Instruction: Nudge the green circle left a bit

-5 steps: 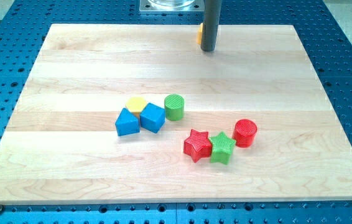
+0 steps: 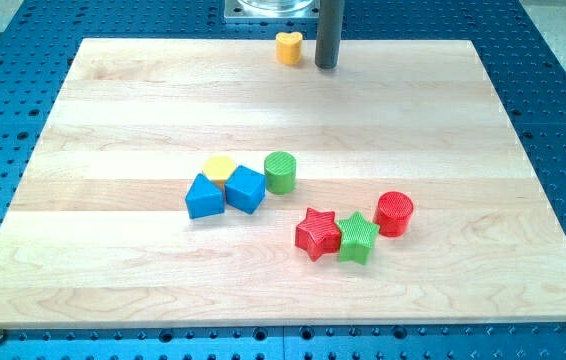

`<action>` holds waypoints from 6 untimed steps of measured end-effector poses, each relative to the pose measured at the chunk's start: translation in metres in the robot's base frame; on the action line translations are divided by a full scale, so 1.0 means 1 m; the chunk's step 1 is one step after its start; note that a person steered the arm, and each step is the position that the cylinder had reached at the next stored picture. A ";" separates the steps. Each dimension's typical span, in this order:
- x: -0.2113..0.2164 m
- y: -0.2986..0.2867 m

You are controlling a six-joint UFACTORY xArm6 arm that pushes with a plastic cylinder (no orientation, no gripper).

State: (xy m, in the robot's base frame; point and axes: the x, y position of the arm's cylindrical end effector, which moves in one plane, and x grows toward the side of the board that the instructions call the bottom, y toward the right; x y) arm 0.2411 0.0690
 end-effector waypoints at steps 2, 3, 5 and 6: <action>0.026 0.045; 0.075 0.085; 0.212 0.075; 0.231 0.011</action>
